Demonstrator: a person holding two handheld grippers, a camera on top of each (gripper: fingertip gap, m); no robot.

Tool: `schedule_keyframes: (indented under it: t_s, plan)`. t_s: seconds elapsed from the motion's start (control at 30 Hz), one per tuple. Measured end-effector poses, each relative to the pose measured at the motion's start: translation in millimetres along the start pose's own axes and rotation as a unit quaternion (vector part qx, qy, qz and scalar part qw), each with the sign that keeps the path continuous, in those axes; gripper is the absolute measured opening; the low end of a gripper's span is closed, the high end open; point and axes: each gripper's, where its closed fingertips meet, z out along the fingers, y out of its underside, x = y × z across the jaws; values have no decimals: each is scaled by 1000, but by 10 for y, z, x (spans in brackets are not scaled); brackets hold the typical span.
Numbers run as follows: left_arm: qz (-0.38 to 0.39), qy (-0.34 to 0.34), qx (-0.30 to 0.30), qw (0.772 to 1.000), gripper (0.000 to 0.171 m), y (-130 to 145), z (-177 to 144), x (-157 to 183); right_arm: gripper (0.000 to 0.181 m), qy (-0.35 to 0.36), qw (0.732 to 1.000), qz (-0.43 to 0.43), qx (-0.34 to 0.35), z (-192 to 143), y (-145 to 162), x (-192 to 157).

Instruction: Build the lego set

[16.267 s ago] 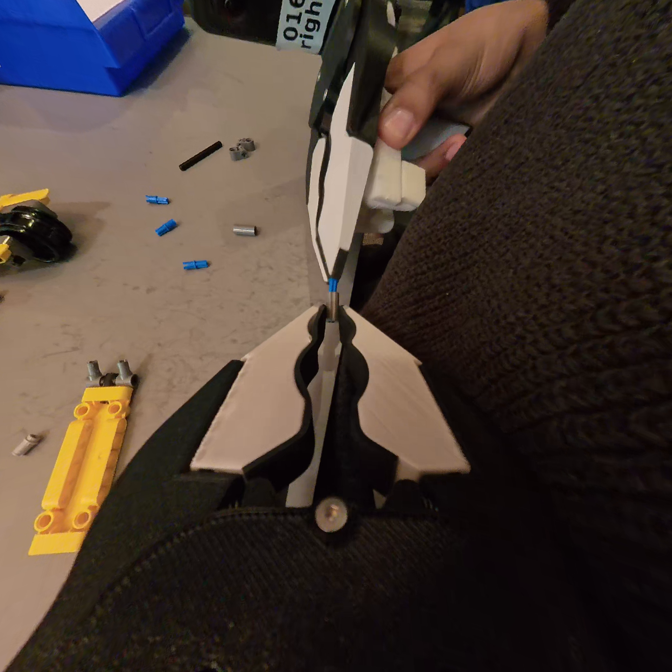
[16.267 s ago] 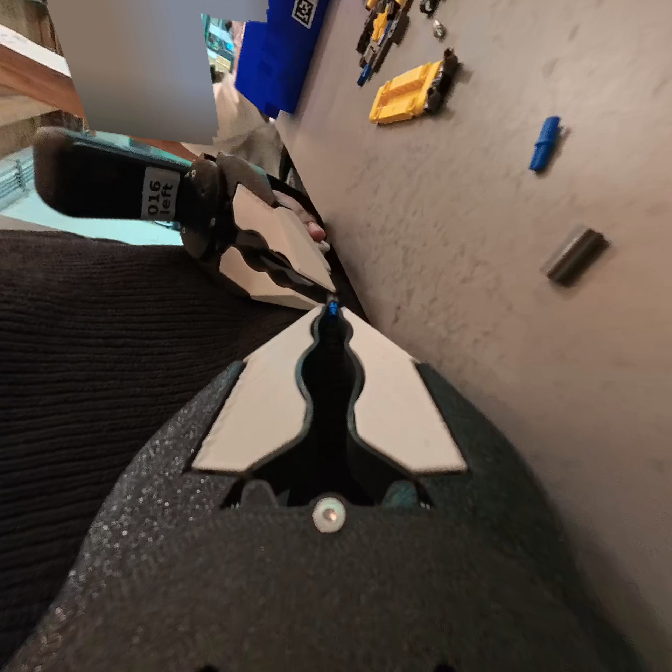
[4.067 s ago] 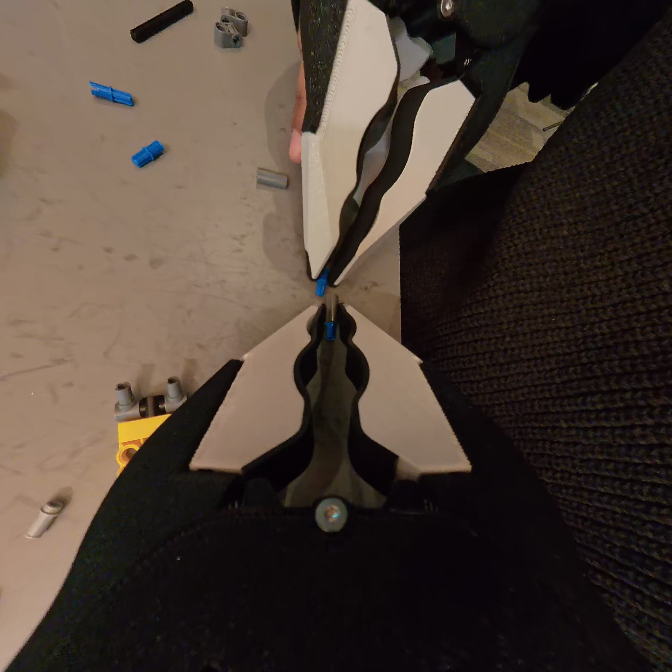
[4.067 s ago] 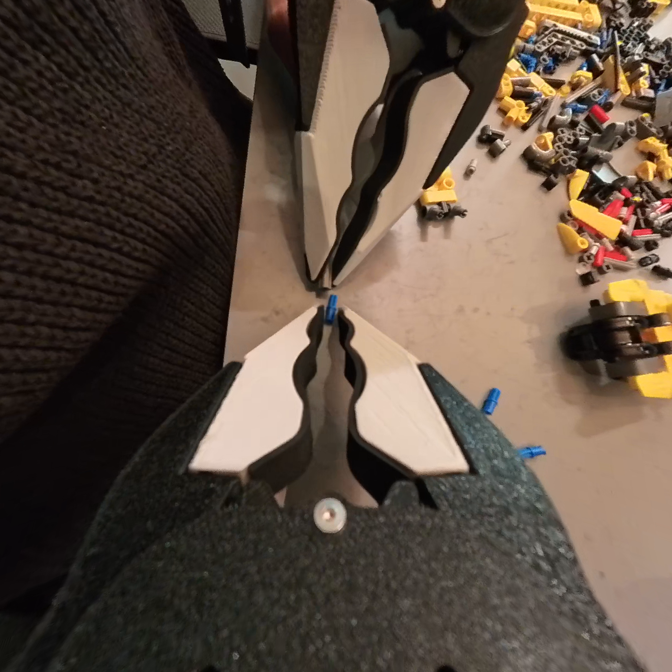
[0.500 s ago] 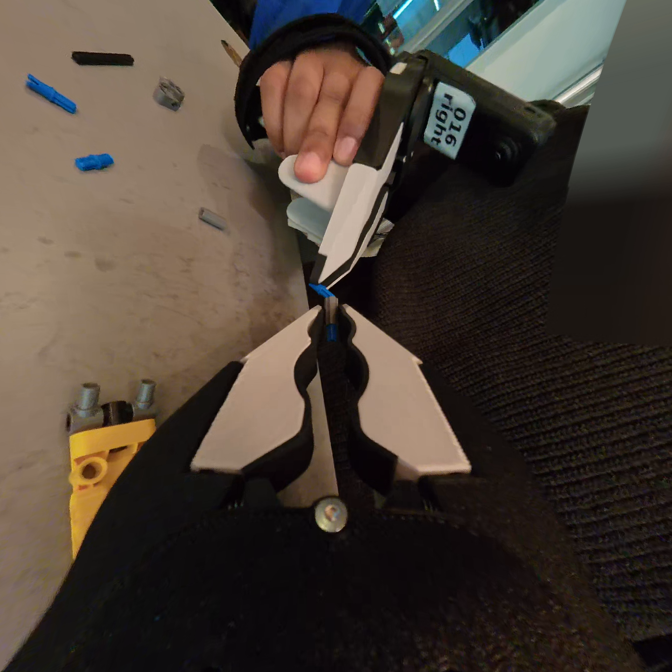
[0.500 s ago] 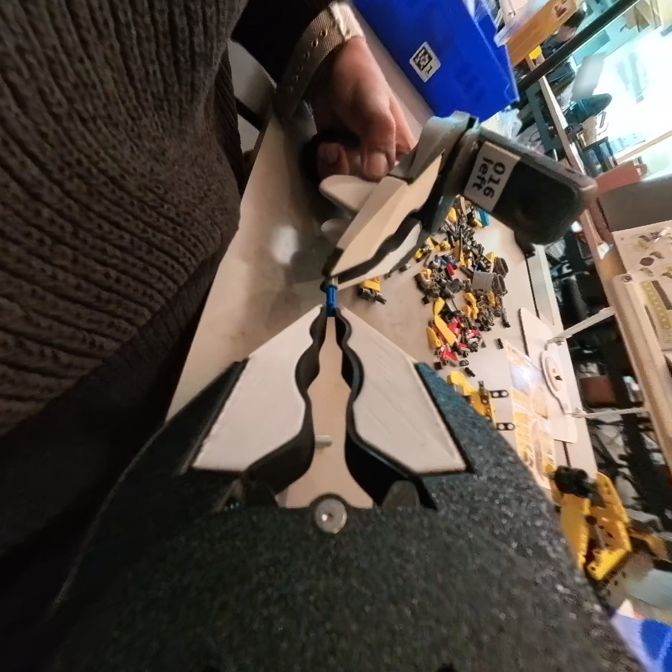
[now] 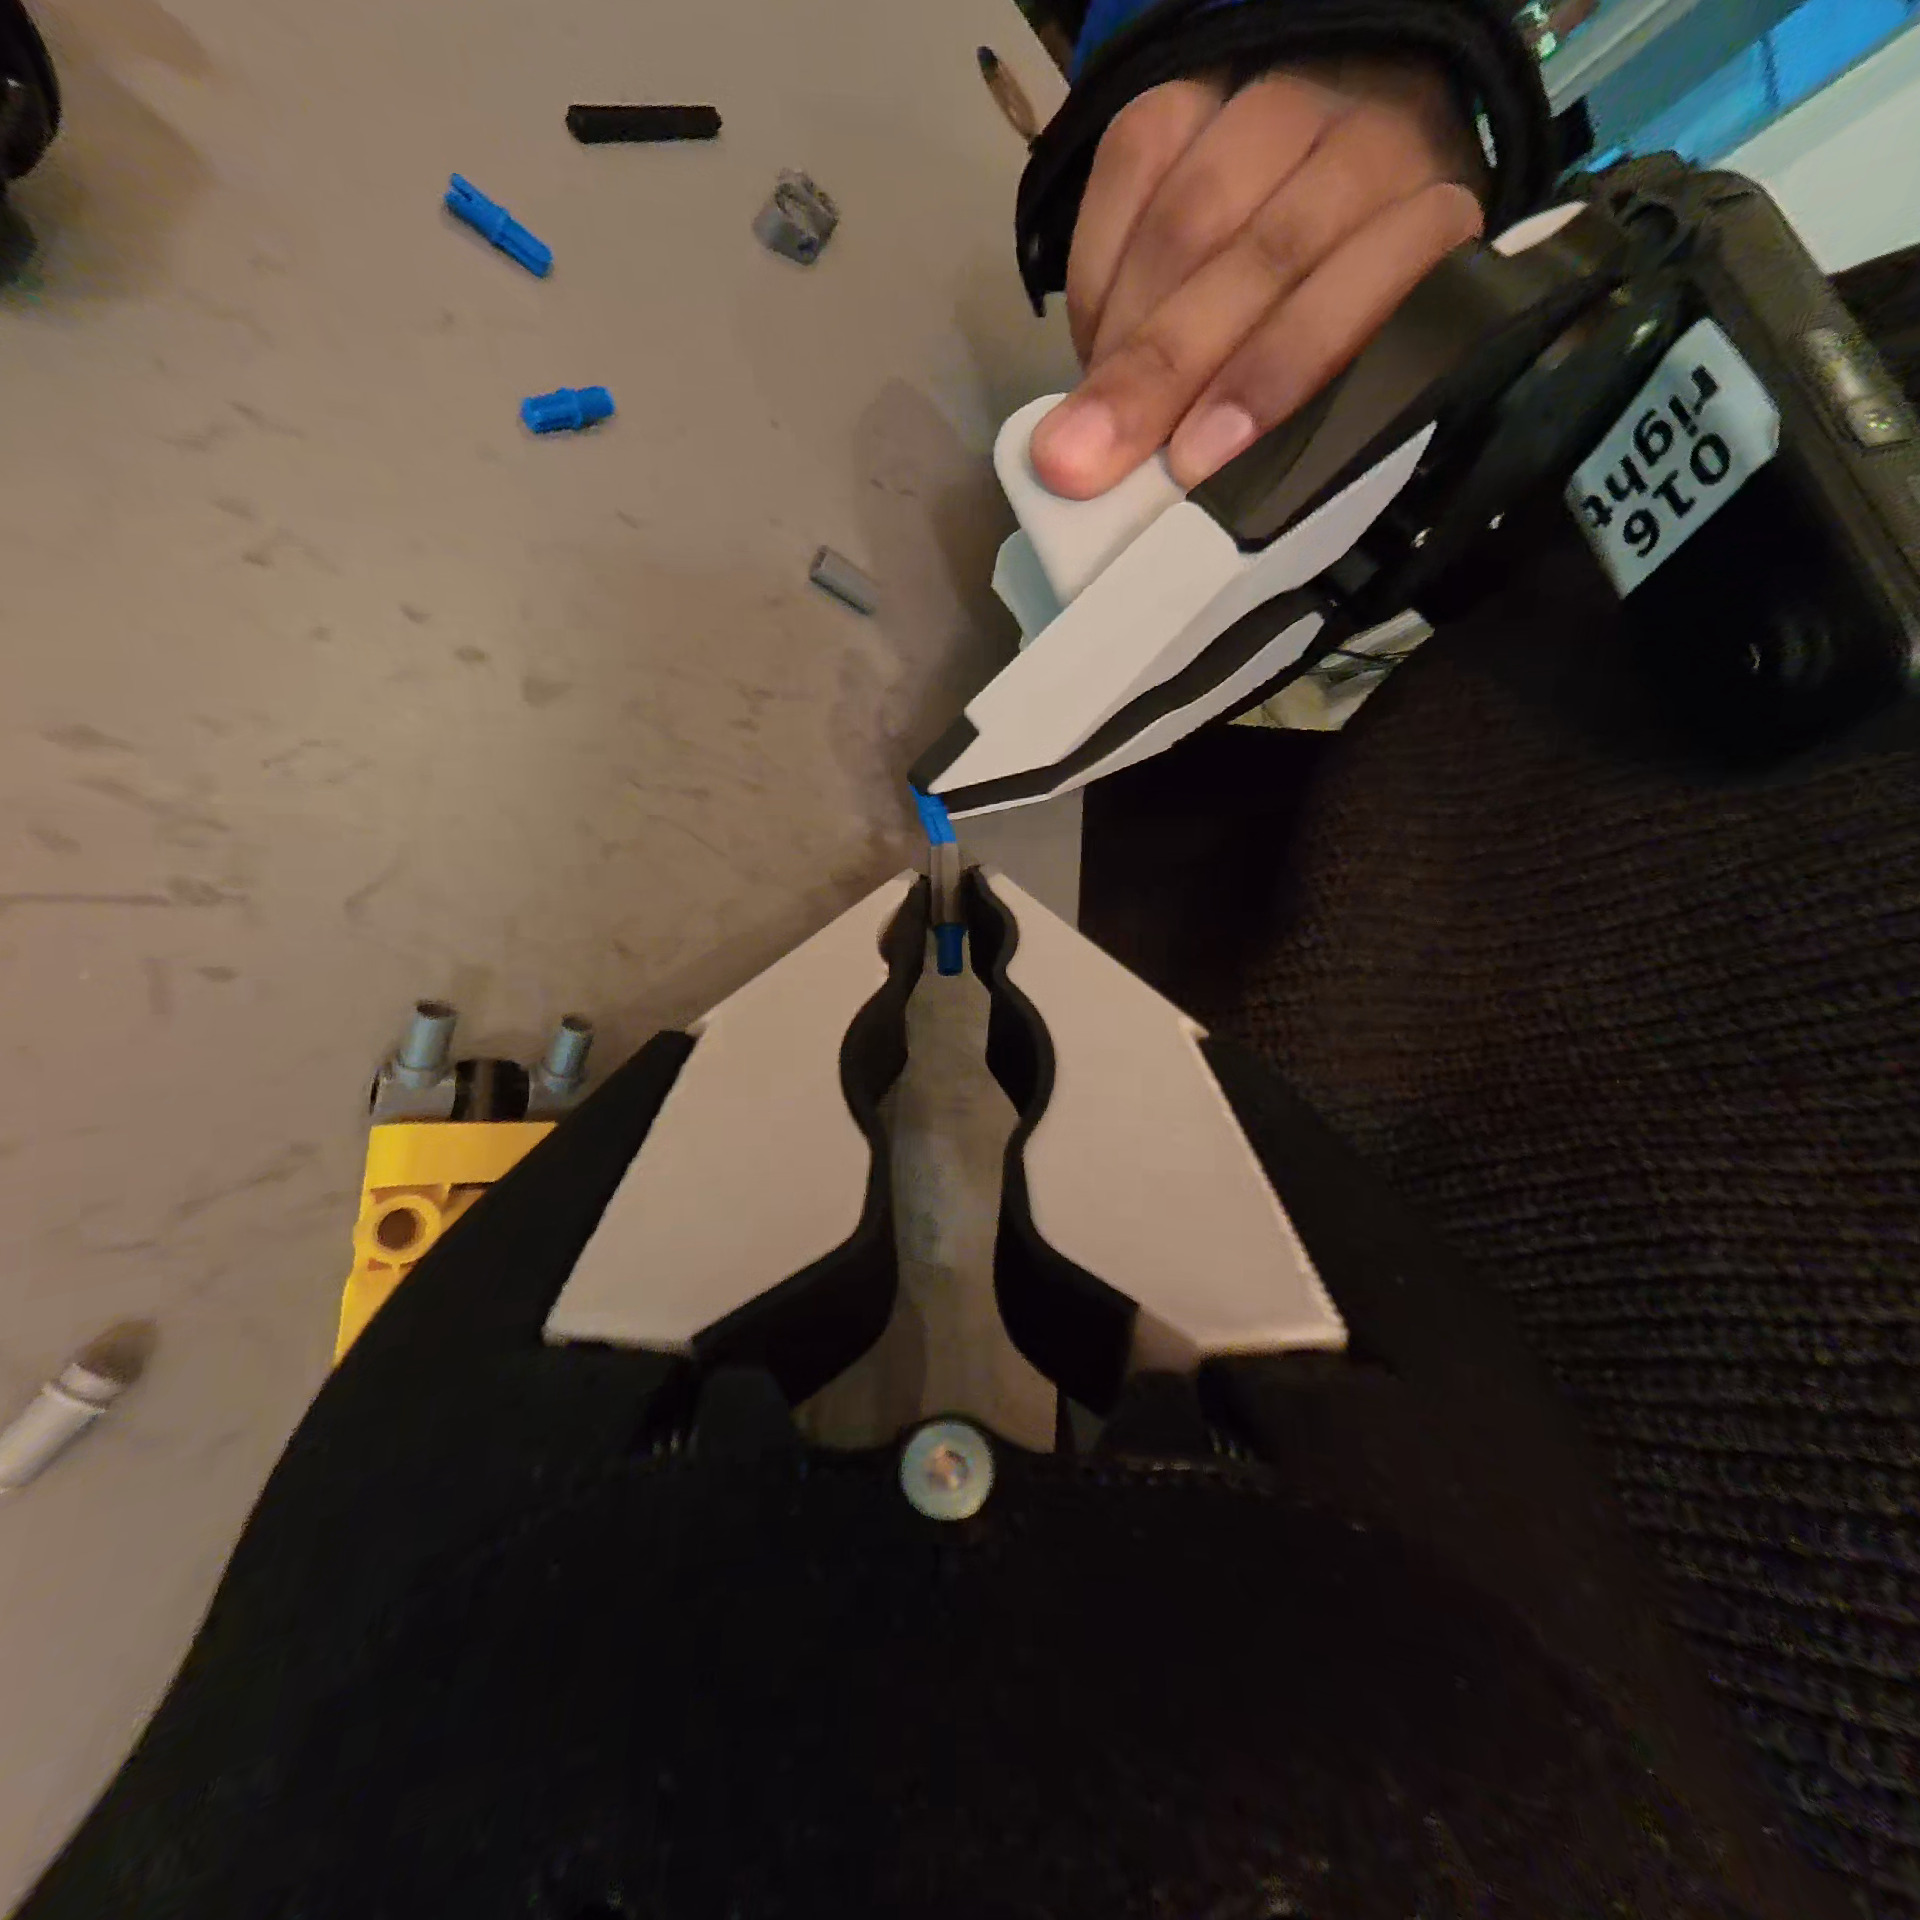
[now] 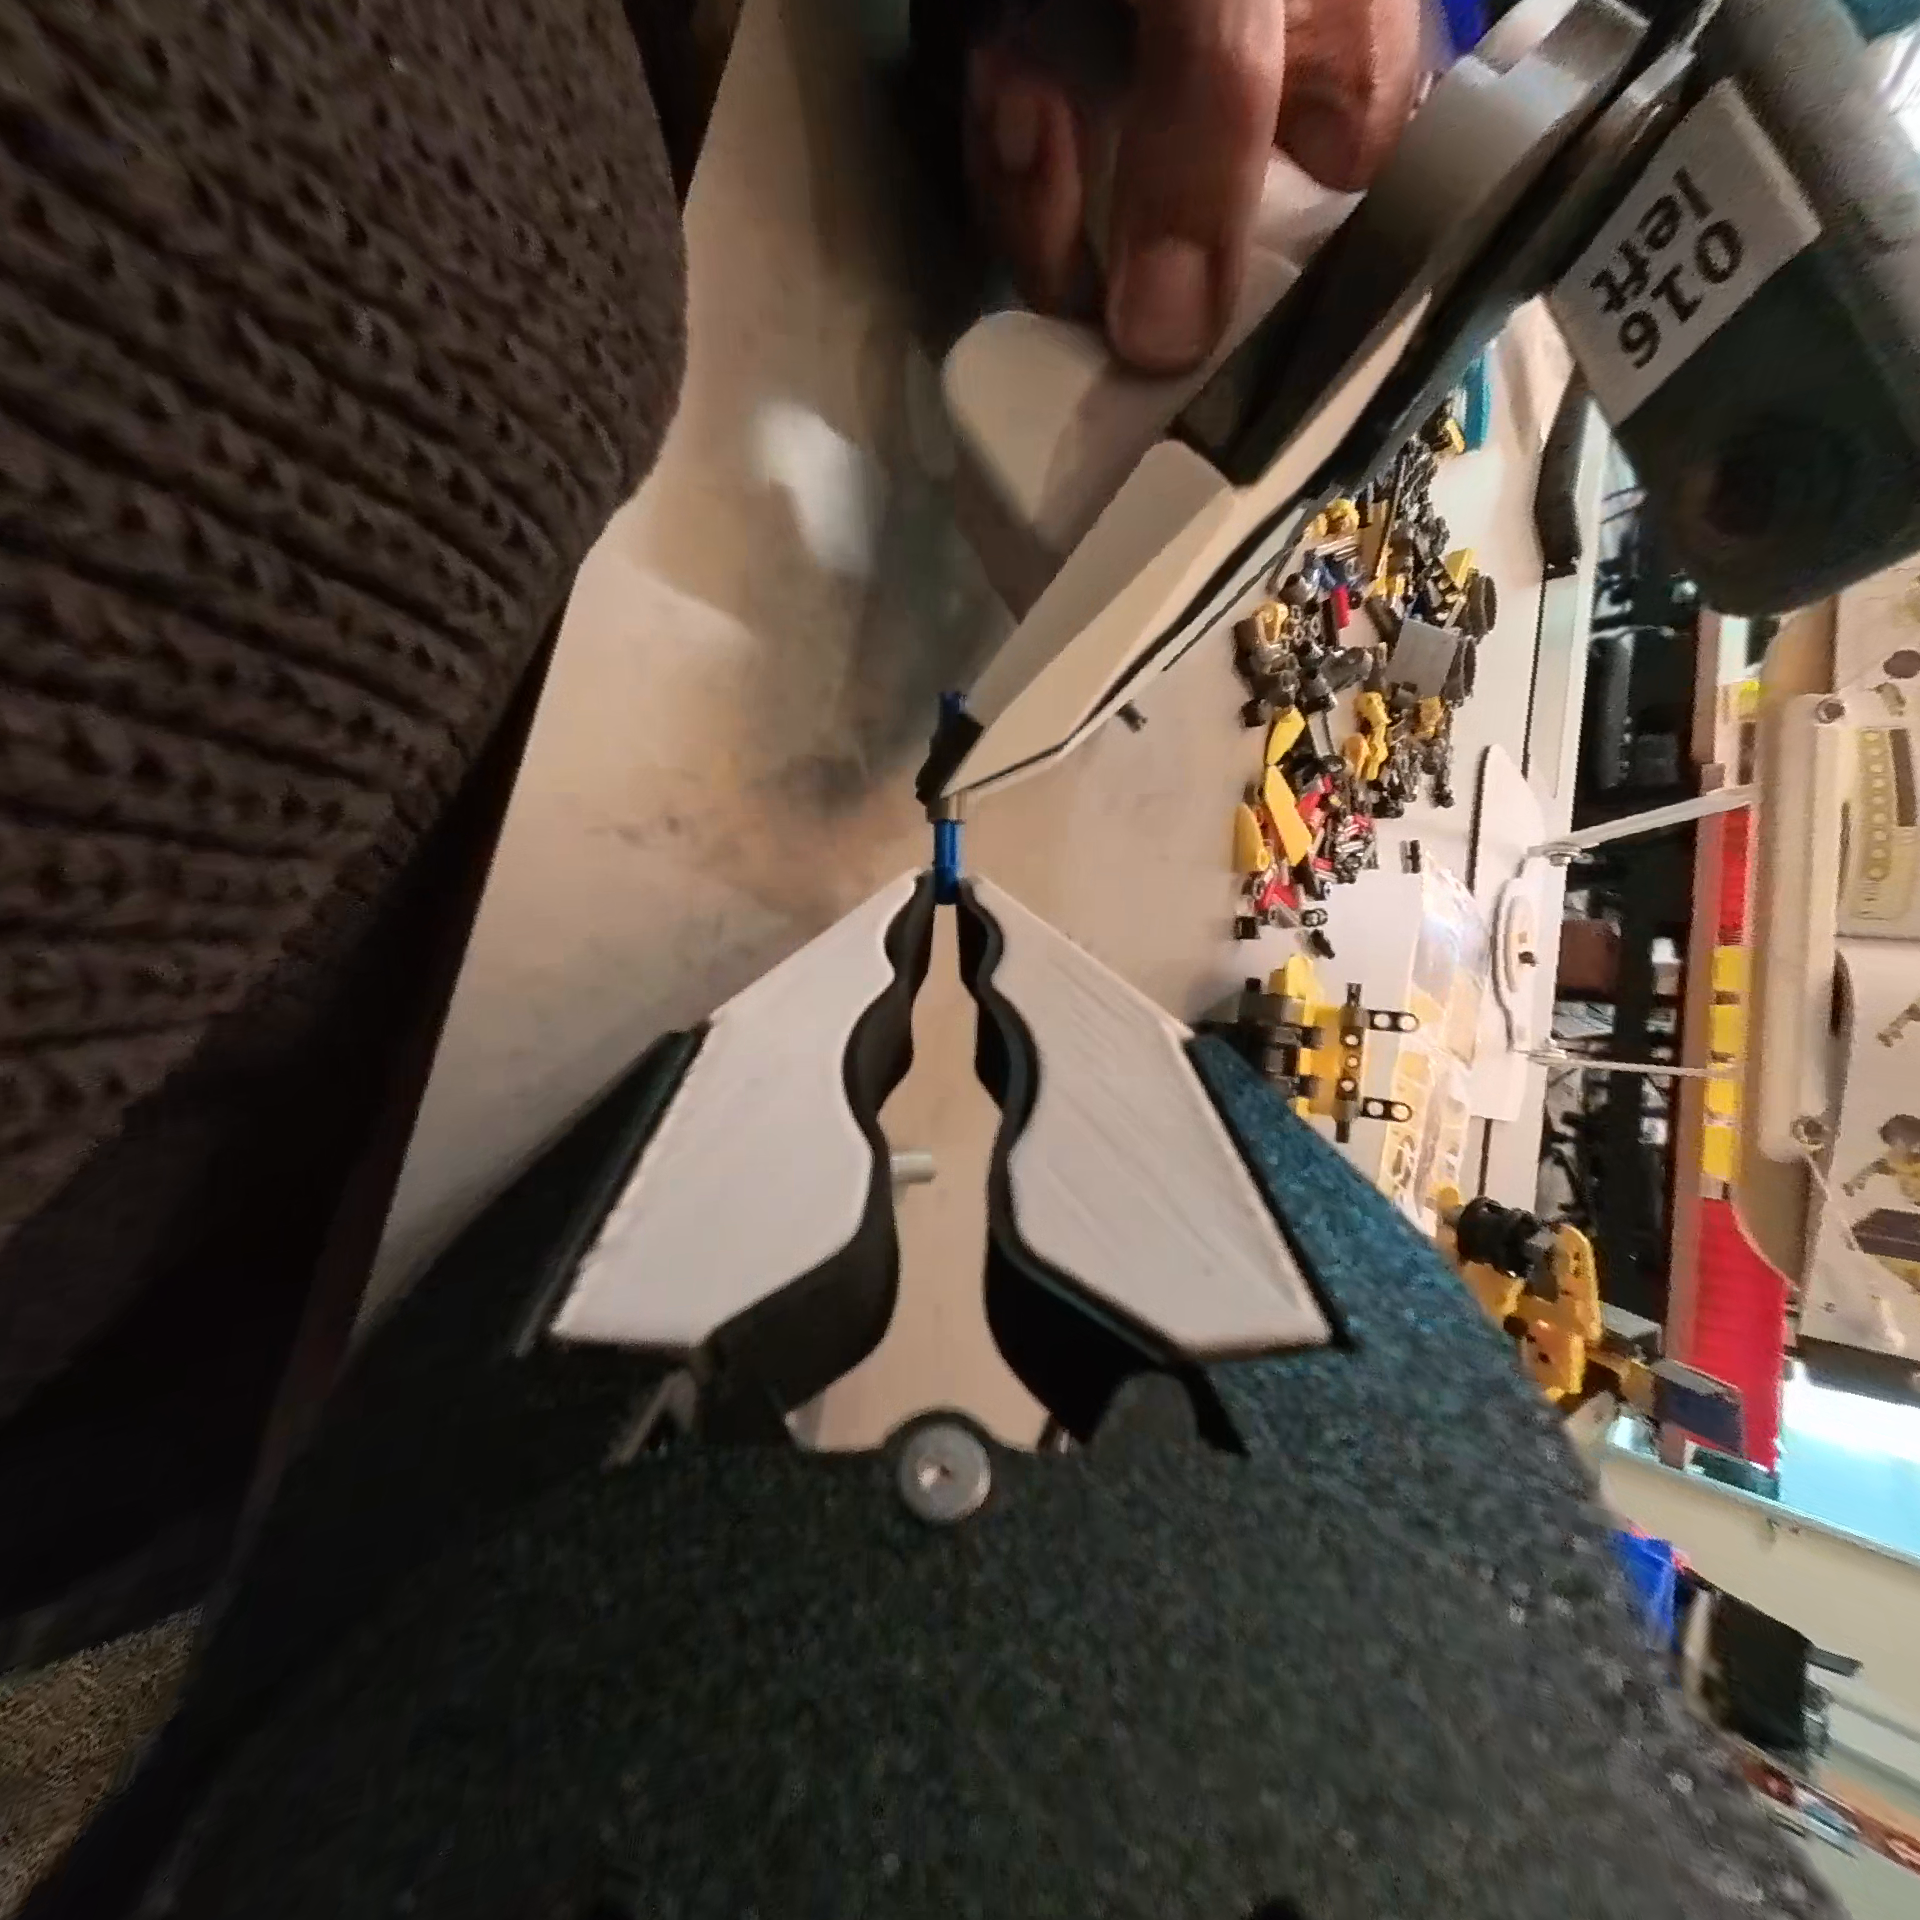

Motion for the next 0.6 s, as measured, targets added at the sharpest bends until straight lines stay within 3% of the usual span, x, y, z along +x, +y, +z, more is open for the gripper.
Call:
schedule_keyframes:
  t_s: [0.37,0.6]
  plan:
    - [-13,-18,1,1000,3,12,32,-5,4,-7,1000,18,10,-31,-9,-33]
    - [-37,6,9,999,3,-7,45,54,3,-34,995,86,48,-103,-45,-30]
